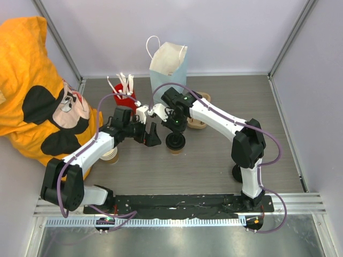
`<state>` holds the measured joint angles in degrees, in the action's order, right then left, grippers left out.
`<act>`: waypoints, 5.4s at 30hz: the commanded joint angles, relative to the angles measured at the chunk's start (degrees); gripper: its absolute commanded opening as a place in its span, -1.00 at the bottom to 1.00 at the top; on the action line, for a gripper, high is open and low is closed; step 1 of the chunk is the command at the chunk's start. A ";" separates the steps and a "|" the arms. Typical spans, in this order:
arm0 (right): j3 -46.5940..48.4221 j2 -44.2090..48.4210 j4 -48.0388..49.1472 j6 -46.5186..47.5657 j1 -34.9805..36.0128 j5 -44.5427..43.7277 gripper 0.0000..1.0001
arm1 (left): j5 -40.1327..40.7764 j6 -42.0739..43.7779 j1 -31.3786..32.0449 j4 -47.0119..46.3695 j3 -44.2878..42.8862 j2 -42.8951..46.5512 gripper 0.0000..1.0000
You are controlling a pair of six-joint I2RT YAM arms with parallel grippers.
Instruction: Pack the takeout coffee
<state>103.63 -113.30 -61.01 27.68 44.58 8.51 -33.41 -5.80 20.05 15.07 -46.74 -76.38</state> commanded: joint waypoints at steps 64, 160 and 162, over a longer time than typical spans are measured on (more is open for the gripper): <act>3.68 1.41 2.74 0.53 1.39 -6.67 -0.19 | -1.75 1.23 0.25 -3.03 -0.19 0.18 0.99; -36.22 25.76 27.08 -21.87 -20.84 39.65 -0.08 | -0.51 -4.83 5.52 -8.12 -8.28 -13.88 0.99; -36.48 24.53 28.31 -24.51 -21.28 40.87 -0.08 | -1.48 -6.50 5.52 -9.61 -7.93 -13.62 0.99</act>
<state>67.51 -86.83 -37.56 9.37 24.18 46.41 -34.85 -10.26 25.39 9.74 -55.13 -90.08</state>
